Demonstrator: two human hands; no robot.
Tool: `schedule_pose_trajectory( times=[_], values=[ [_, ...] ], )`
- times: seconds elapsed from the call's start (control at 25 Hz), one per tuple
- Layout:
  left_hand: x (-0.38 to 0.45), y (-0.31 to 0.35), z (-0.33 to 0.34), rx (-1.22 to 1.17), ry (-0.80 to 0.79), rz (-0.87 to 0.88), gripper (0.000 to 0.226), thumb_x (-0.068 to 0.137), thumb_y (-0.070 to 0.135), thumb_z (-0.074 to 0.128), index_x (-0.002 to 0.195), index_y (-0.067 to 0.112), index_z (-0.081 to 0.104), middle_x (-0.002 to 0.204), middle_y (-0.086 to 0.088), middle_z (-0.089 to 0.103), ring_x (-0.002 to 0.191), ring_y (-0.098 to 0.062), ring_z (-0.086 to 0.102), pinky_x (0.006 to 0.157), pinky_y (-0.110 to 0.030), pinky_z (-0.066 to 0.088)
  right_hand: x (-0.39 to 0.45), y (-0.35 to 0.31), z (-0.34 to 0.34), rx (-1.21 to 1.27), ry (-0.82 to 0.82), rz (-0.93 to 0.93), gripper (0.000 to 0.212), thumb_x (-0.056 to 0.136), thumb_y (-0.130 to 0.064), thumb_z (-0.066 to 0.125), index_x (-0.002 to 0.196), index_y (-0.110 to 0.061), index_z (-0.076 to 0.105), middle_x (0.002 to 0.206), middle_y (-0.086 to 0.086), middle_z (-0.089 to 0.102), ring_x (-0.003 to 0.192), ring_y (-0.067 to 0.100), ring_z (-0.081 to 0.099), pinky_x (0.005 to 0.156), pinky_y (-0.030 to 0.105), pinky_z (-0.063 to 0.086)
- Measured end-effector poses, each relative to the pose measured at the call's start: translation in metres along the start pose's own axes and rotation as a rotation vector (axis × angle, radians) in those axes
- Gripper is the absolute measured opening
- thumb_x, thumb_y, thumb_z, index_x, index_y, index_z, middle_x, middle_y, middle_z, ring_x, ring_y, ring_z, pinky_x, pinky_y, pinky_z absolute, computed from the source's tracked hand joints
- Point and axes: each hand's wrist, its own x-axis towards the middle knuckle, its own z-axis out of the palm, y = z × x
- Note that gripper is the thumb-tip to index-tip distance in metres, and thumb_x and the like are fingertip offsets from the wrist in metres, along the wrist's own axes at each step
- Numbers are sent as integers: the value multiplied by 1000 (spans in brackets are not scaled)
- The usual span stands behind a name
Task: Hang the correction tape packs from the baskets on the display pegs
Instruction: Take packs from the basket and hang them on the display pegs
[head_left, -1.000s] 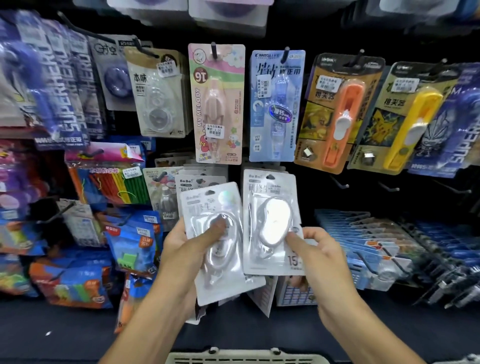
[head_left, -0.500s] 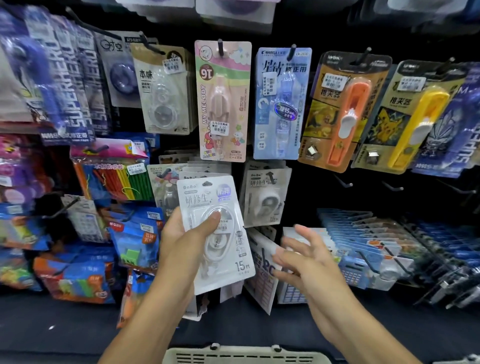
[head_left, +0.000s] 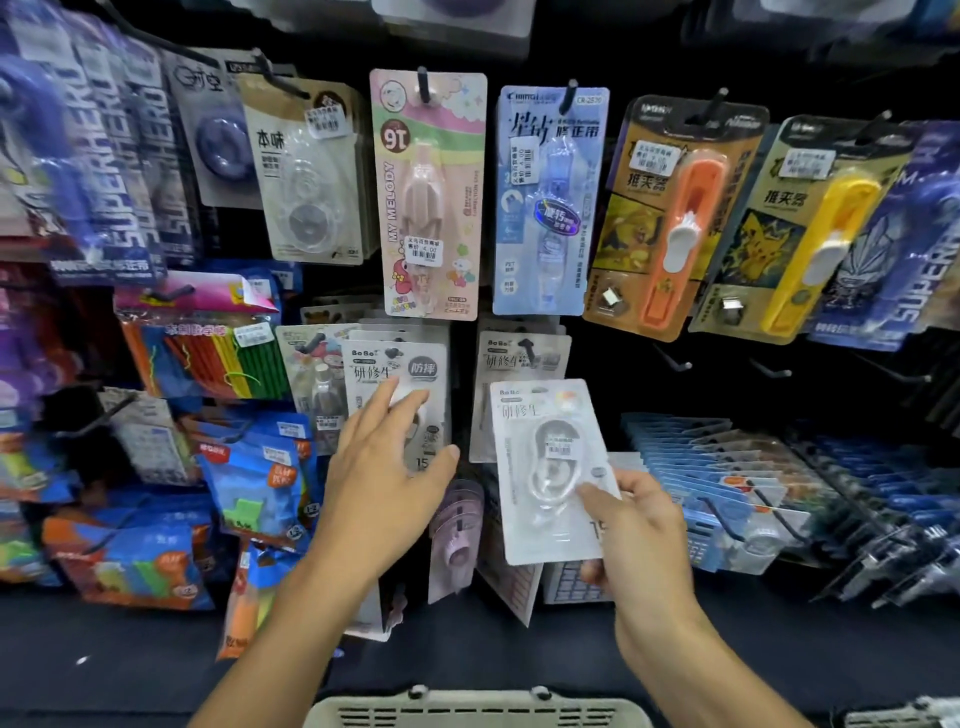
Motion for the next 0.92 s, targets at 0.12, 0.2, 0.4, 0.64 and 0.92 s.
schedule_pose_trajectory(
  times=[0.12, 0.2, 0.4, 0.64, 0.92],
  values=[
    [4, -7, -1, 66, -113, -15, 72, 93, 48, 64, 156, 36, 32, 168, 20, 6, 155, -11, 7, 124, -42, 17, -9, -4, -3, -49, -106, -115, 13, 93, -5, 61, 91, -17, 66, 72, -7, 74, 49, 1, 60, 39, 13, 37],
    [5, -10, -2, 128, -161, -1, 76, 93, 48, 64, 158, 36, 27, 168, 19, 0, 156, -13, 3, 125, -44, 16, -16, -6, -4, -9, -154, -173, 17, 95, -6, 61, 92, -22, 65, 80, -3, 76, 54, 1, 62, 41, 12, 39],
    [5, -11, -3, 162, -212, 16, 78, 93, 44, 63, 159, 38, 22, 166, 24, -9, 156, -12, 2, 124, -42, 17, -10, -4, -9, -28, -8, -120, 27, 96, -13, 60, 90, -39, 60, 84, -6, 76, 51, 0, 59, 46, 23, 43],
    [5, -14, -5, 140, -218, 63, 76, 94, 41, 64, 159, 36, 24, 166, 25, -8, 156, -9, 2, 123, -38, 17, 7, 14, -1, -69, -152, -58, 46, 93, 1, 61, 114, -41, 65, 112, -12, 70, 83, 10, 71, 78, 30, 56],
    [-14, -15, 3, 56, -13, -53, 58, 93, 30, 63, 147, 31, 43, 158, 3, 33, 141, -25, 39, 111, -43, 39, 31, 56, -5, -165, -345, 275, 33, 95, 3, 56, 124, -11, 62, 118, 4, 70, 83, 19, 72, 76, 31, 59]
  ],
)
